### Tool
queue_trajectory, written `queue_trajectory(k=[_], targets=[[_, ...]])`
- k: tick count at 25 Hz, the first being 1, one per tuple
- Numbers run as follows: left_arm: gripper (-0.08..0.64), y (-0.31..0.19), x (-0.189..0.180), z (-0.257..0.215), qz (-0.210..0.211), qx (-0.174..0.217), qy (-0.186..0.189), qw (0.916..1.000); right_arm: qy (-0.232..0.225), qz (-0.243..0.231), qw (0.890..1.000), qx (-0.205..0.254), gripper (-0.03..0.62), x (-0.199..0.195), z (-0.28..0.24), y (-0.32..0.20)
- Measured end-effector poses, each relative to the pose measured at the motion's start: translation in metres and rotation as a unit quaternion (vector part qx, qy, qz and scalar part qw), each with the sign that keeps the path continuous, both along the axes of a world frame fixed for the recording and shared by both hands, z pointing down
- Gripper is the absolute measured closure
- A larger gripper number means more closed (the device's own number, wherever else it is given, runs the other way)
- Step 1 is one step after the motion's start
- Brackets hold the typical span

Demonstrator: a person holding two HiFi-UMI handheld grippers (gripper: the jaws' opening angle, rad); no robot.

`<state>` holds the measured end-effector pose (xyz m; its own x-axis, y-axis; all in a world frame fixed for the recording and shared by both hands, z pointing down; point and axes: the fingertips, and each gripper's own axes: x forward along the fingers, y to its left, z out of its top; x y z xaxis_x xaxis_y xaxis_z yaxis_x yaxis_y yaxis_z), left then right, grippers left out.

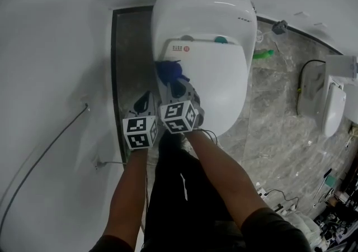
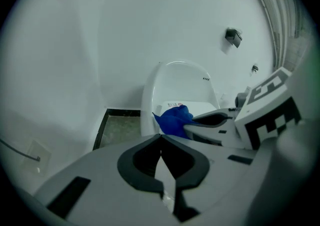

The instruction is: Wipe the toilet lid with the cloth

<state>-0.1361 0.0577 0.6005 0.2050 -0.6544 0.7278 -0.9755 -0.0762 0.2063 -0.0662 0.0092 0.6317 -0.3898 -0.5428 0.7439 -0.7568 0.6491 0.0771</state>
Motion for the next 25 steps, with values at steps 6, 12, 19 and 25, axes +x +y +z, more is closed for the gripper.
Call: queue_trajectory(k=[6,12,19,25], targets=[[0.549,0.007,0.008,0.01,-0.008,-0.012,0.005,0.9999,0.033,0.002,0.999,0.016,0.538,0.022,0.006,-0.009],[0.549,-0.002,0.032,0.008,0.015,-0.007,0.005,0.9999,0.027,0.071,0.997,0.013,0.538,0.075,0.003,-0.021],[0.549,-0.008,0.063,0.005,0.049,-0.003,0.007,0.9988,0.028,0.149,0.988,0.023,0.538,0.154,0.002,-0.023],[0.549,-0.008,0.086,0.005,0.074,0.002,0.009,0.9972,0.022,0.197,0.98,0.019,0.538,0.218,0.005,-0.016]])
